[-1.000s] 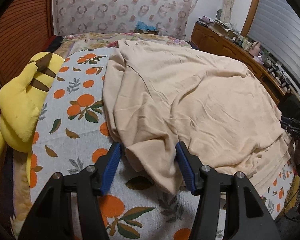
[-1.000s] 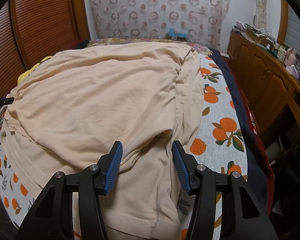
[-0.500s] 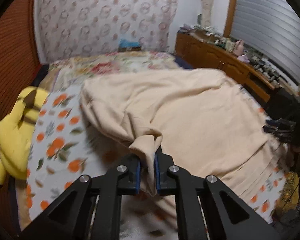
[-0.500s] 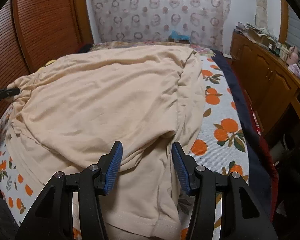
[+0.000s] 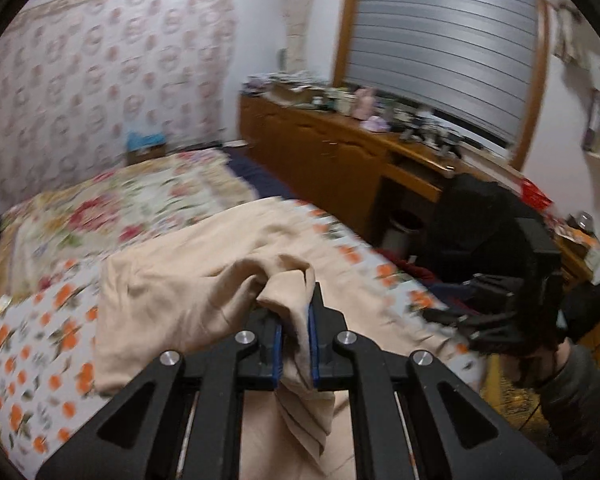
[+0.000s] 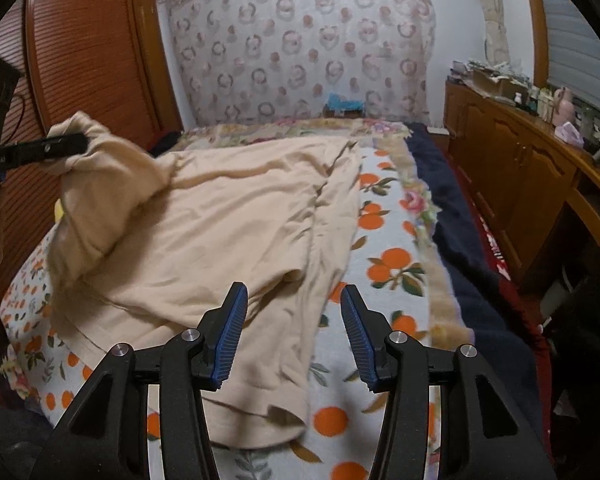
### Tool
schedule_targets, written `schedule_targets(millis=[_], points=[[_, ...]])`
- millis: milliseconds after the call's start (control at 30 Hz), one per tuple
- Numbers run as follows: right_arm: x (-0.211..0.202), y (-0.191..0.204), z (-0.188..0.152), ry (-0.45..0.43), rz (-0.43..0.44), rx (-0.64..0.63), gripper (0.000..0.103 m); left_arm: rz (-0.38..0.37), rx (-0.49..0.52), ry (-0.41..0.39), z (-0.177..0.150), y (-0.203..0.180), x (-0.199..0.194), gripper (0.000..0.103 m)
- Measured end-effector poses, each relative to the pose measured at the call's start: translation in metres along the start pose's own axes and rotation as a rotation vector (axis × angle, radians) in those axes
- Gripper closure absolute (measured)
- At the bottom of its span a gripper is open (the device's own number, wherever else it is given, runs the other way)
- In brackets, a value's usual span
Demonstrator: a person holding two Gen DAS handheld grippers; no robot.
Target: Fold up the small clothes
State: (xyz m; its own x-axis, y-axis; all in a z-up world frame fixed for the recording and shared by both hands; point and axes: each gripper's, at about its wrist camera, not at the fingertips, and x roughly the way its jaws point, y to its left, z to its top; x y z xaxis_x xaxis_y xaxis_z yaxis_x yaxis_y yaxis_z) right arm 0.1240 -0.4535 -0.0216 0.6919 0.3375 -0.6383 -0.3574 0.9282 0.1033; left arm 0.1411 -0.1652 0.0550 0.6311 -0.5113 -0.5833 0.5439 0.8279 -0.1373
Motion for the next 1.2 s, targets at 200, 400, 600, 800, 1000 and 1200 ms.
schedule_targets(millis=[200, 400, 600, 800, 1000, 1200], points=[[-0.014, -0.011, -0.002, -0.011, -0.008, 0.025, 0.054, -0.047, 0.085, 0.045, 0.008, -0.034, 0.019, 0.071], [-0.018, -0.011, -0.001, -0.014, -0.020, 0.018, 0.054, 0.000, 0.072, 0.054, -0.001, -0.021, 0.014, 0.059], [-0.009, -0.001, 0.013, -0.013, -0.002, -0.013, 0.054, 0.089, 0.001, 0.055, -0.026, 0.022, -0.005, 0.059], [0.012, 0.034, 0.037, -0.007, 0.037, -0.096, 0.054, 0.187, -0.048, 0.038, -0.059, 0.056, -0.029, 0.059], [0.052, 0.078, 0.067, 0.015, 0.099, -0.178, 0.054, 0.234, -0.147, 0.009, -0.087, 0.087, -0.053, 0.059], [0.099, 0.129, 0.092, 0.061, 0.154, -0.289, 0.054, 0.267, -0.222, -0.004, -0.105, 0.111, -0.068, 0.059]])
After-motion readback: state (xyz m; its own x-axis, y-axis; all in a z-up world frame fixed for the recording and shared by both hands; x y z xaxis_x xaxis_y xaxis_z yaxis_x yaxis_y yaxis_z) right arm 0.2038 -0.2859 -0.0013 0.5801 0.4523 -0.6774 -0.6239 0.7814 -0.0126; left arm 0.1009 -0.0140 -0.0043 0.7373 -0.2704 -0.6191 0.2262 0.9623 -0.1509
